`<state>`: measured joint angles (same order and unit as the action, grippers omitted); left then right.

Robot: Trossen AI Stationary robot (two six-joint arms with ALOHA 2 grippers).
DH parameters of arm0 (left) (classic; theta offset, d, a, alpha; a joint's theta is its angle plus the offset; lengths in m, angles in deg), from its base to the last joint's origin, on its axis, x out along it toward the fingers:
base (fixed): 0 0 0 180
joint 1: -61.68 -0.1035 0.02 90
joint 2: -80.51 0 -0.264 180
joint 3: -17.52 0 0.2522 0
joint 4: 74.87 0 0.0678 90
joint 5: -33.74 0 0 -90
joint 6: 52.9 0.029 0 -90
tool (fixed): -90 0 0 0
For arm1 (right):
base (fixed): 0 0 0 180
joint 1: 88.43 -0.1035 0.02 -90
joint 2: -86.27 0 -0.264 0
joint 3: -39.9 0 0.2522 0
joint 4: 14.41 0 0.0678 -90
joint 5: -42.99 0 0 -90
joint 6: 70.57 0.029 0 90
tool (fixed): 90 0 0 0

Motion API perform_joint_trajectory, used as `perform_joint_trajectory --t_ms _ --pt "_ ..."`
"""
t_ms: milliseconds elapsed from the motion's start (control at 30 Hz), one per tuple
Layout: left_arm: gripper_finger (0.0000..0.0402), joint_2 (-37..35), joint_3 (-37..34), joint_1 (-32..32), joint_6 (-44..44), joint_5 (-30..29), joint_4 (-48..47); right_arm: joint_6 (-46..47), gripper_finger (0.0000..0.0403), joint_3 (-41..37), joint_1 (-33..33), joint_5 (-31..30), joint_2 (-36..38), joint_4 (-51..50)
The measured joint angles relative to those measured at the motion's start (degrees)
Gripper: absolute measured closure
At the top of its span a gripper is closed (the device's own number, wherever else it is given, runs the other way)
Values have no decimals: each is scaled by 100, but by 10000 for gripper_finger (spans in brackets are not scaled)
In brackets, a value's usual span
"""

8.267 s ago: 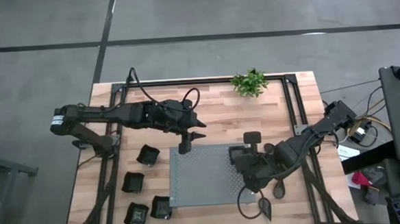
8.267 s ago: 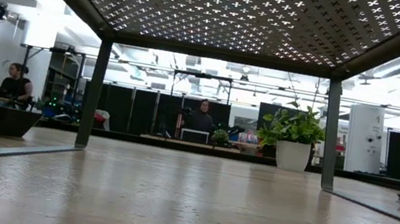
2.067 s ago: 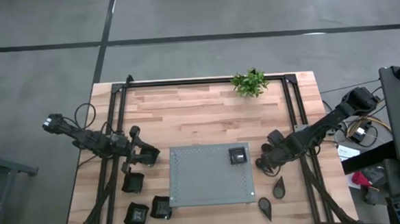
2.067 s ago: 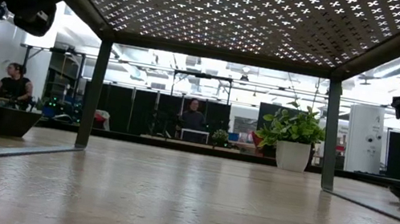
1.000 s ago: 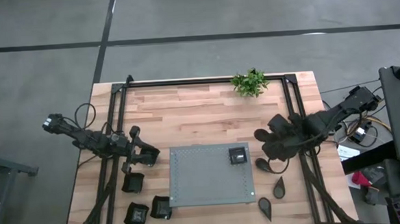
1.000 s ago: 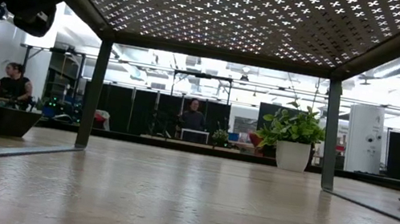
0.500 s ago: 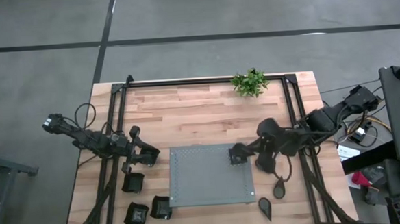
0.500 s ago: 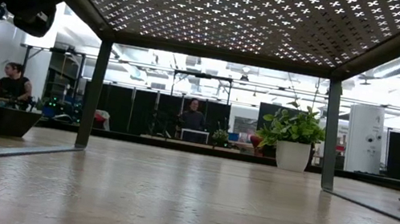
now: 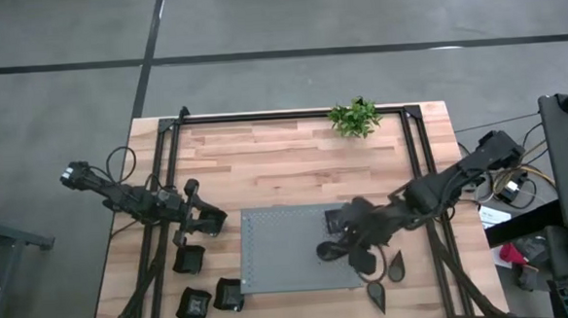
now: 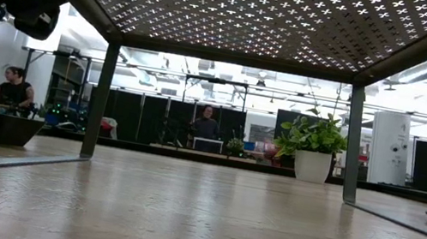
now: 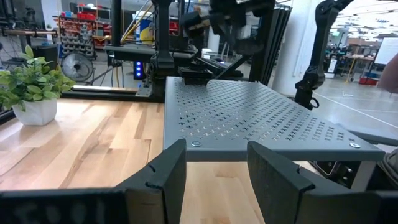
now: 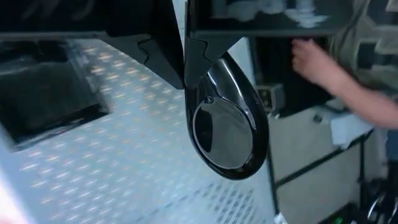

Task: Pick & Place Mini shaped plates
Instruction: Put the drop-shaped plate on the shelf

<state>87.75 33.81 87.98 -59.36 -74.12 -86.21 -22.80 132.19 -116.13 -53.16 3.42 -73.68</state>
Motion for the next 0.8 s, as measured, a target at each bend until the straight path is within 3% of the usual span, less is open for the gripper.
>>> perform_joint_trajectory --t_ms 167,800 --pt "238 0 0 0 0 0 -9 -29 394 194 0 467 -371 -27" --pt "238 4 0 -3 0 0 -87 66 394 267 50 654 -702 -396"
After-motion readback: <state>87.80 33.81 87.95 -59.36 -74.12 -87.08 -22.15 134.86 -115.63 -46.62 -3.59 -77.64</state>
